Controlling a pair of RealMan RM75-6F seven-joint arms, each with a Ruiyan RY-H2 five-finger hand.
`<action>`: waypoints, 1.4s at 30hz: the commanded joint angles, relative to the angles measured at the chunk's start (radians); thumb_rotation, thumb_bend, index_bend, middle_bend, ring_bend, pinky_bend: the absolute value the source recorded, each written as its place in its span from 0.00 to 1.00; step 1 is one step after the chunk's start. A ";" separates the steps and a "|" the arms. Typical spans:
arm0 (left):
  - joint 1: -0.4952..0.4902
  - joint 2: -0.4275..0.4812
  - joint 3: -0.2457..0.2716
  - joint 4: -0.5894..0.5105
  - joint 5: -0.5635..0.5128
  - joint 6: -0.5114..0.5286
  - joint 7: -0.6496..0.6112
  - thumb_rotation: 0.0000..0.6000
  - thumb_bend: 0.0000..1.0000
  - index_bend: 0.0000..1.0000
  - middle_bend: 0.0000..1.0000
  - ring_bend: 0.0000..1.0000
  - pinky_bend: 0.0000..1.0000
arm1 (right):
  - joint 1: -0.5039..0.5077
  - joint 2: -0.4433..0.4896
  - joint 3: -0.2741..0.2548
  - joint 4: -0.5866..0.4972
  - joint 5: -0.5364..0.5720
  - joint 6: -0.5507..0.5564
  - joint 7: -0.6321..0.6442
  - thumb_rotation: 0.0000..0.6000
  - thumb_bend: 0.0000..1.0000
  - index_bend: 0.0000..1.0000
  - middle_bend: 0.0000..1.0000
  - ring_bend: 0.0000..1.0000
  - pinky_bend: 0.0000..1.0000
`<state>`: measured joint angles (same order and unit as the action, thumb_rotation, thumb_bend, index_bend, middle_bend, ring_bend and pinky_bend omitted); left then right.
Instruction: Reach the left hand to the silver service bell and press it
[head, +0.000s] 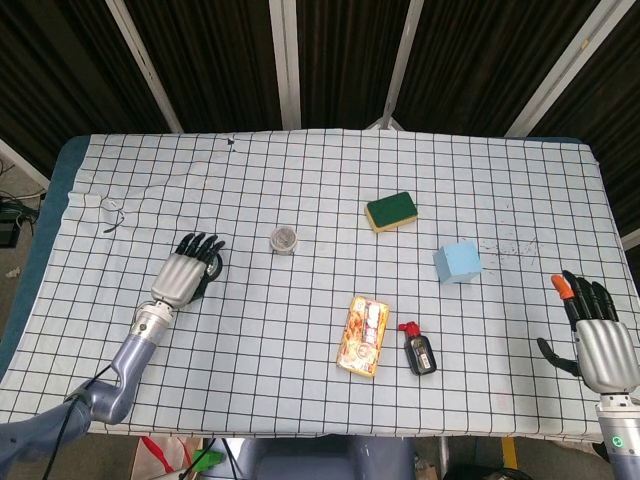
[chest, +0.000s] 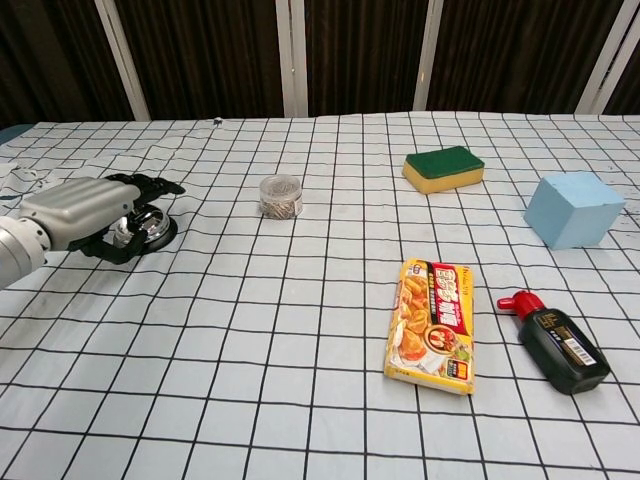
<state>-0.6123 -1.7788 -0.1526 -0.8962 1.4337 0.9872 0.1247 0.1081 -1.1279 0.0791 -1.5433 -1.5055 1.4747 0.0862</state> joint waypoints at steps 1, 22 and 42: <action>-0.010 -0.025 0.013 0.034 -0.006 -0.014 -0.004 1.00 0.84 0.05 0.04 0.00 0.01 | -0.001 0.001 0.000 0.000 -0.001 0.002 0.002 1.00 0.30 0.08 0.00 0.02 0.00; 0.095 0.278 -0.036 -0.507 -0.002 0.306 0.222 1.00 0.84 0.04 0.04 0.00 0.01 | -0.002 0.000 -0.002 -0.002 -0.021 0.016 0.007 1.00 0.30 0.08 0.00 0.02 0.00; 0.499 0.600 0.191 -0.856 0.019 0.623 0.204 1.00 0.84 0.04 0.04 0.00 0.01 | 0.002 -0.004 -0.011 -0.017 -0.034 0.009 -0.024 1.00 0.30 0.08 0.00 0.02 0.00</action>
<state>-0.1365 -1.1851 0.0160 -1.7859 1.4385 1.5954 0.3728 0.1094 -1.1318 0.0685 -1.5602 -1.5401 1.4847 0.0628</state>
